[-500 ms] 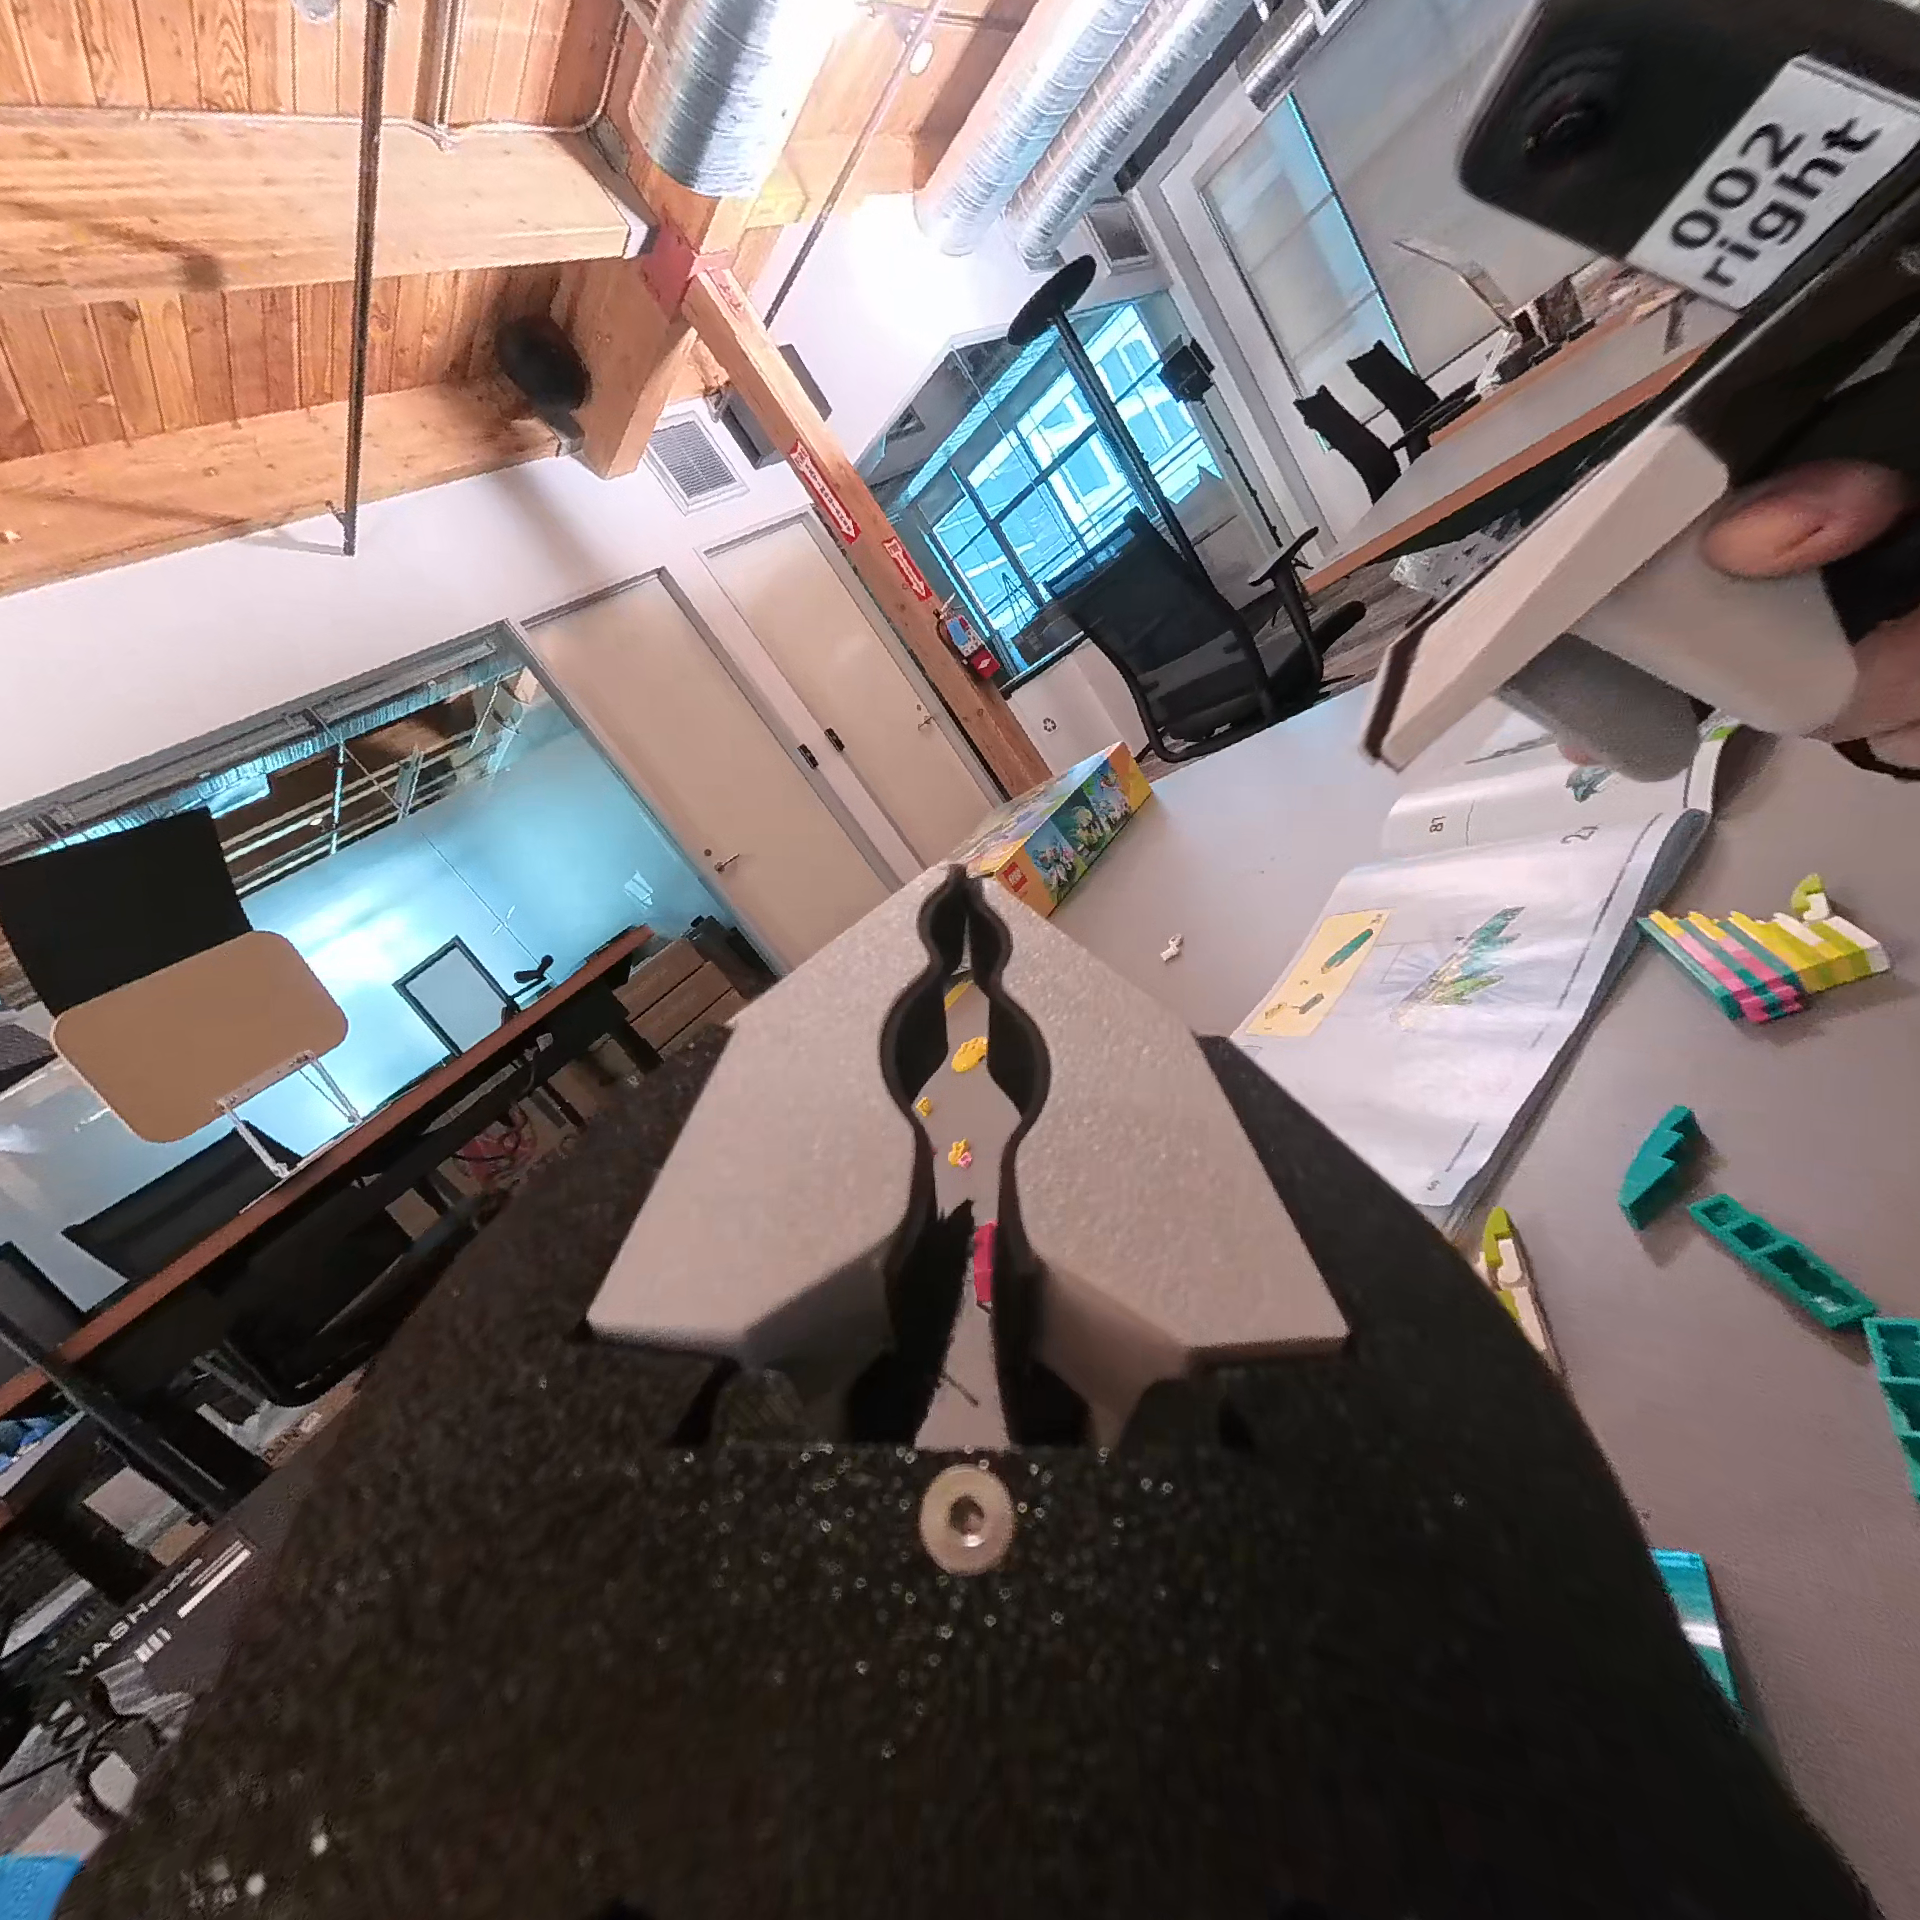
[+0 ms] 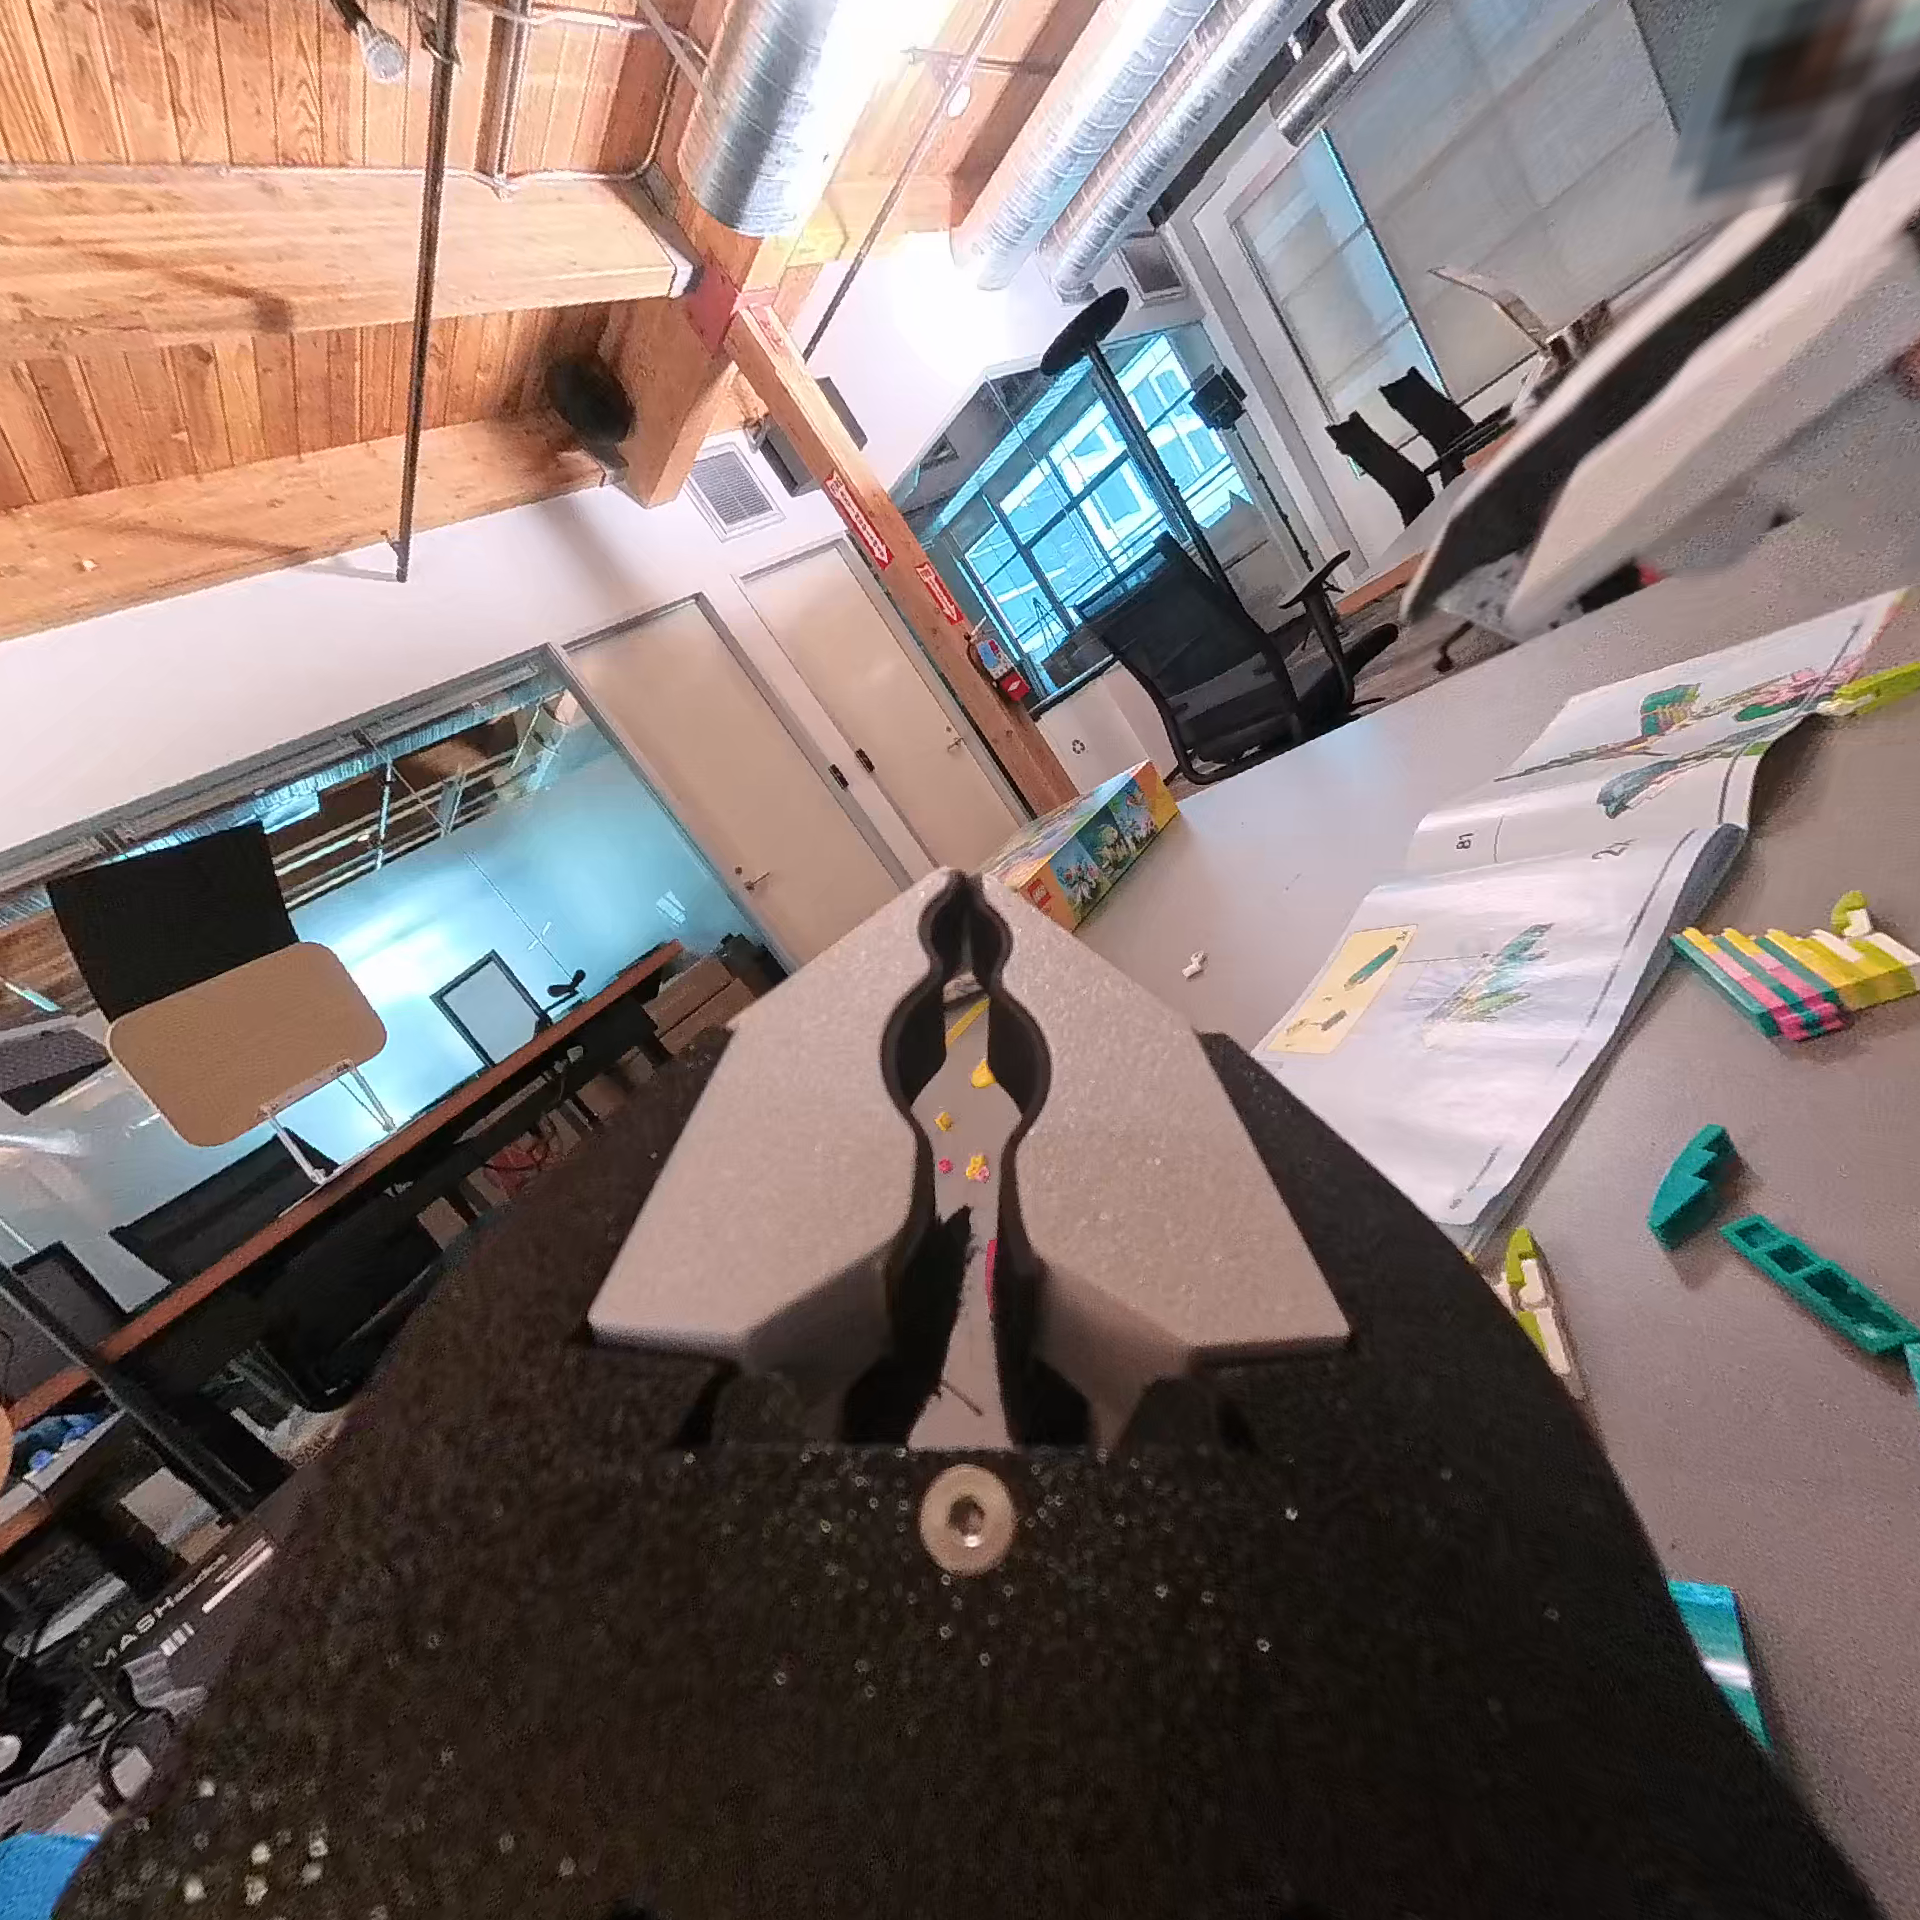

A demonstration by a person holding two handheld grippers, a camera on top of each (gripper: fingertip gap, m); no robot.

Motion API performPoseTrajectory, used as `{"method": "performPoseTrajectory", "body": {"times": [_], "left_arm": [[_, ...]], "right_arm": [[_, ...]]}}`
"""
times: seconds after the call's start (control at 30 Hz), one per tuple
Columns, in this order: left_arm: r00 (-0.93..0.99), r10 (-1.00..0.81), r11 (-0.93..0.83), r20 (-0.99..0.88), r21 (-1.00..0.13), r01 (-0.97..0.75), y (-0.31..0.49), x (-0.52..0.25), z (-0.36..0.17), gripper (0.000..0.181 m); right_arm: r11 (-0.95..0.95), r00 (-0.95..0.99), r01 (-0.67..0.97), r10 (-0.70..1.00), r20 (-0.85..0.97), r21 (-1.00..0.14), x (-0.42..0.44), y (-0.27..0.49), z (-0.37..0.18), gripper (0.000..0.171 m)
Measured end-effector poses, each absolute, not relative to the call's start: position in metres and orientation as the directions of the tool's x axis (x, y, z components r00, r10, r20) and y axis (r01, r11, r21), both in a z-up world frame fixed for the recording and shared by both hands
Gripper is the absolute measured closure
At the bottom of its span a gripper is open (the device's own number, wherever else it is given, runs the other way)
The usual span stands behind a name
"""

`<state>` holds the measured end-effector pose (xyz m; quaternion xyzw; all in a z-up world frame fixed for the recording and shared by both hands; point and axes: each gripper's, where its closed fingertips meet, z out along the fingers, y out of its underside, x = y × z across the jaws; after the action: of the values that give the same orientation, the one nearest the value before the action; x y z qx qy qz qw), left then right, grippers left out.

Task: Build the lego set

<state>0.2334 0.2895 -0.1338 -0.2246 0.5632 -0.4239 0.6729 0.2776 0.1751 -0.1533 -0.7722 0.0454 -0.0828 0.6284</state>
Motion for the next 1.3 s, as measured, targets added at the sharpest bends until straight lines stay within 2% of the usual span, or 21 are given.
{"method": "performPoseTrajectory", "body": {"times": [0.03,0.13,0.27,0.43,0.53,0.6,0.67,0.73,0.8,0.87,0.9,0.93,0.97,1.03,1.1,1.13,1.17,1.2,1.23,1.27,1.3], "left_arm": [[0.009,-0.821,0.543,-0.571,-0.776,0.322,0.289,0.233,-0.133,0.181],[0.0,-0.828,0.529,-0.561,-0.78,0.335,0.287,0.232,-0.133,0.179],[-0.016,-0.855,0.476,-0.518,-0.797,0.371,0.287,0.229,-0.127,0.166],[-0.064,-0.881,0.403,-0.469,-0.815,0.417,0.283,0.227,-0.122,0.144],[-0.078,-0.875,0.402,-0.478,-0.807,0.433,0.277,0.226,-0.121,0.124],[-0.065,-0.871,0.413,-0.488,-0.797,0.441,0.276,0.226,-0.12,0.111],[-0.038,-0.878,0.415,-0.478,-0.797,0.438,0.279,0.226,-0.119,0.096],[-0.007,-0.883,0.423,-0.469,-0.801,0.424,0.282,0.228,-0.119,0.085],[0.033,-0.879,0.443,-0.475,-0.79,0.424,0.284,0.227,-0.118,0.091],[0.102,-0.859,0.496,-0.502,-0.764,0.412,0.289,0.226,-0.117,0.114],[0.139,-0.842,0.529,-0.521,-0.75,0.396,0.293,0.225,-0.116,0.138],[0.158,-0.834,0.545,-0.529,-0.741,0.392,0.294,0.224,-0.114,0.168],[0.162,-0.832,0.547,-0.53,-0.738,0.395,0.294,0.222,-0.112,0.181],[0.158,-0.848,0.525,-0.506,-0.758,0.387,0.295,0.222,-0.109,0.181],[0.16,-0.869,0.492,-0.469,-0.782,0.382,0.298,0.223,-0.106,0.181],[0.152,-0.885,0.463,-0.44,-0.798,0.386,0.297,0.224,-0.103,0.173],[0.15,-0.903,0.428,-0.402,-0.818,0.384,0.298,0.225,-0.1,0.148],[0.148,-0.916,0.4,-0.372,-0.838,0.372,0.298,0.228,-0.099,0.131],[0.137,-0.925,0.38,-0.354,-0.853,0.359,0.296,0.23,-0.097,0.157],[0.098,-0.924,0.379,-0.368,-0.858,0.346,0.287,0.231,-0.098,0.181],[0.045,-0.919,0.383,-0.392,-0.86,0.337,0.275,0.234,-0.099,0.181]], "right_arm": [[-0.183,0.97,0.068,-0.22,0.109,-0.981,0.281,0.162,-0.143,0.121],[-0.152,0.913,0.171,-0.348,0.214,-0.974,0.289,0.115,-0.122,0.12],[-0.185,0.825,0.247,-0.474,0.307,-0.951,0.29,0.048,-0.114,0.118],[-0.233,0.725,0.296,-0.577,0.376,-0.927,0.291,-0.028,-0.129,0.114],[-0.269,0.641,0.362,-0.623,0.448,-0.892,0.297,-0.07,-0.149,0.112],[-0.27,0.591,0.363,-0.673,0.445,-0.892,0.302,-0.097,-0.161,0.103],[-0.232,0.567,0.365,-0.713,0.413,-0.902,0.3,-0.117,-0.155,0.083],[-0.239,0.513,0.406,-0.739,0.437,-0.882,0.294,-0.137,-0.145,0.076],[-0.273,0.442,0.432,-0.767,0.465,-0.86,0.29,-0.16,-0.144,0.077],[-0.29,0.393,0.434,-0.791,0.469,-0.853,0.285,-0.18,-0.144,0.093],[-0.308,0.359,0.433,-0.803,0.476,-0.847,0.283,-0.191,-0.143,0.123],[-0.345,0.349,0.414,-0.794,0.497,-0.842,0.282,-0.199,-0.147,0.171],[-0.359,0.357,0.38,-0.793,0.494,-0.852,0.283,-0.204,-0.153,0.171],[-0.323,0.432,0.333,-0.783,0.448,-0.886,0.282,-0.205,-0.164,0.171],[-0.259,0.499,0.355,-0.76,0.416,-0.899,0.275,-0.202,-0.166,0.168],[-0.245,0.52,0.357,-0.749,0.41,-0.901,0.273,-0.201,-0.167,0.147],[-0.237,0.53,0.348,-0.749,0.399,-0.907,0.273,-0.203,-0.169,0.126],[-0.224,0.532,0.339,-0.755,0.382,-0.914,0.274,-0.205,-0.17,0.11],[-0.213,0.529,0.33,-0.765,0.367,-0.92,0.274,-0.208,-0.169,0.109],[-0.227,0.525,0.322,-0.765,0.373,-0.919,0.272,-0.212,-0.17,0.166],[-0.259,0.535,0.307,-0.749,0.391,-0.916,0.27,-0.213,-0.174,0.171]]}}
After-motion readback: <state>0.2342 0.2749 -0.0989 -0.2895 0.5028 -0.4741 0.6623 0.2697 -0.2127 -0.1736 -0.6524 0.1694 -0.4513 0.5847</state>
